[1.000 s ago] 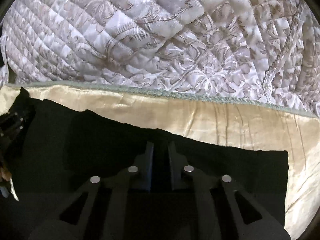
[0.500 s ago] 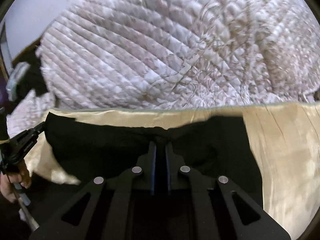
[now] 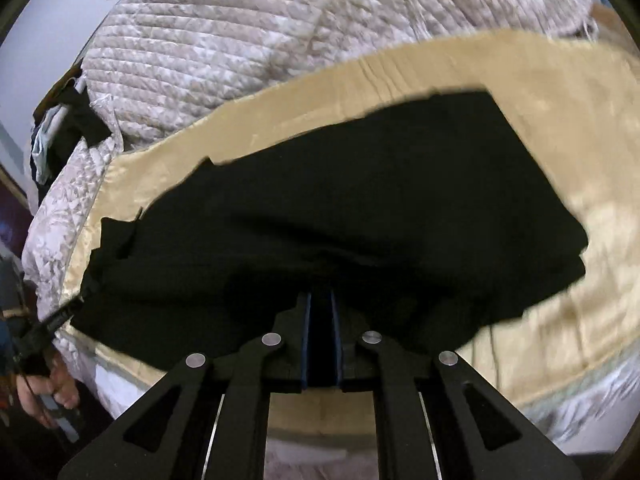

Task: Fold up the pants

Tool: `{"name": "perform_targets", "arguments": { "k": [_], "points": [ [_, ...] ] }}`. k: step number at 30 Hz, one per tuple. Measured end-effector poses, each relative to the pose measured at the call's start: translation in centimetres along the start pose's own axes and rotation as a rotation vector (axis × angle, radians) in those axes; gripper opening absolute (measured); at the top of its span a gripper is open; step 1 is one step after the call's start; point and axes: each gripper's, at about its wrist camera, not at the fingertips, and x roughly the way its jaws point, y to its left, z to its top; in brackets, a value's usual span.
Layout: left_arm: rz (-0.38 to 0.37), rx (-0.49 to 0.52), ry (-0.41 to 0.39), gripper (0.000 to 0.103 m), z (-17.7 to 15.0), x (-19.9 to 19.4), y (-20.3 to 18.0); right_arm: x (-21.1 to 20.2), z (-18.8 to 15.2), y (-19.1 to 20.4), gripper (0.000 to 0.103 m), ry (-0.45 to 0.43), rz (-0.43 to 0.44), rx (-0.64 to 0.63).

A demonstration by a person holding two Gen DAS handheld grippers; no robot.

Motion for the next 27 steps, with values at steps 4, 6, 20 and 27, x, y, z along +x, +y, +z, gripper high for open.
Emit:
{"name": "perform_targets", "arguments": {
  "k": [4,6,20,27],
  "points": [
    [-0.004,-0.04,-0.023,0.016,0.0,-1.3,0.8,-0.8,-0.2,-0.3,0.033,-0.008,0.031,0.01],
    [-0.004,-0.031,-0.052,0.034,0.7,-1.6,0.5,-1.1,-0.5,-0.7,0.048,-0.018,0.073,0.035],
    [0.118,0.166,-0.04,0.05,5.0,5.9,-4.7,-2.3,1.3,-6.2,0.058,-0.109,0.011,0.283],
    [0.149,0.089,-0.174,0.003,4.5,2.8,-3.2,-2.1,1.3,-8.6,0.058,-0.167,0.034,0.421]
  ]
}}
